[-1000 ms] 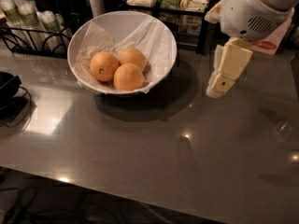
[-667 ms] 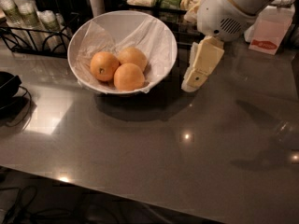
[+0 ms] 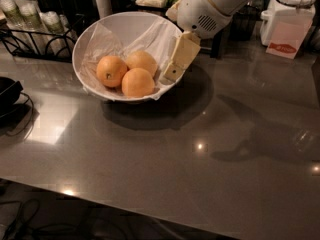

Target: Pick orange from white bowl

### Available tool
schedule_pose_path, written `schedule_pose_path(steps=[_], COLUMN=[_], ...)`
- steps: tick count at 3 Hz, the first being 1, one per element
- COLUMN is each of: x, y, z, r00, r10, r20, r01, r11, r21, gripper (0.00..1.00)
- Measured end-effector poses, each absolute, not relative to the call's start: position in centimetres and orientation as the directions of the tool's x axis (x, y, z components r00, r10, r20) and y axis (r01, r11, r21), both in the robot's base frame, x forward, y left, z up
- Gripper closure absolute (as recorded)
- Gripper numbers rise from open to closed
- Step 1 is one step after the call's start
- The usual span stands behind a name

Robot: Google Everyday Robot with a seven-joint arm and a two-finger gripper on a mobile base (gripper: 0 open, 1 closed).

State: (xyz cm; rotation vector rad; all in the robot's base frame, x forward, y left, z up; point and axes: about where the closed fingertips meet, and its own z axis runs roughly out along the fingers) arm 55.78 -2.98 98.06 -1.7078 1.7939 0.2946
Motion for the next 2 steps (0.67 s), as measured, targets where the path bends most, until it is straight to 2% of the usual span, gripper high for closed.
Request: schedule_pose_path(steps=[2], x=[56.04], y=[-2.11], z=[97.5], r00=[0.055], r10=[-0.803], r20=[-0.594], r01=[-0.959], r11=[0.123], r21=[-0.255], gripper=[0.0])
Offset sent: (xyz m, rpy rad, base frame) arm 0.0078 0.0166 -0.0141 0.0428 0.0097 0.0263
